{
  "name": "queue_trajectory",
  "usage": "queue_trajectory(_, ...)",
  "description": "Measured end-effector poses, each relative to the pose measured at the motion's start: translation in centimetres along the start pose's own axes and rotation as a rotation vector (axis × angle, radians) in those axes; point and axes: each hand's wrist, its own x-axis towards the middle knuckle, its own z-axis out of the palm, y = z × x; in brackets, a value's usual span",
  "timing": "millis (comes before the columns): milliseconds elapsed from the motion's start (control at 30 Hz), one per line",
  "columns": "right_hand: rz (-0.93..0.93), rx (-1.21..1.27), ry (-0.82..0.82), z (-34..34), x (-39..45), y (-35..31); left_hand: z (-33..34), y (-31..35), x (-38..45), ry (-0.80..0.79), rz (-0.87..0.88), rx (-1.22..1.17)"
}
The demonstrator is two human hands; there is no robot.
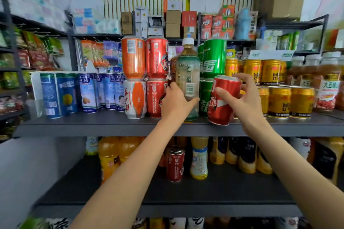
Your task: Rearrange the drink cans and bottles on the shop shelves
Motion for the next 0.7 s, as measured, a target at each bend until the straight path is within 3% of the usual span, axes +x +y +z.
queue_trajectory(167, -0.029, 0.061, -0.053, 2.8, -0.1, -1.4, -5.6, -2.7, -2.2, 0.034, 0.004, -0.066)
queue_trajectory(400, -0.077, 0.155, -0.143, 8.3, -1.1, -4.1, -13.0, -8.0, -3.5, 0.203, -0.151, -0.101)
queue_trajectory(700, -0.055, 0.092, -0.114, 8.7, -0.4, -2.4, -13.5, -13.3, 1.8, 0.254, -0.376, 0.07)
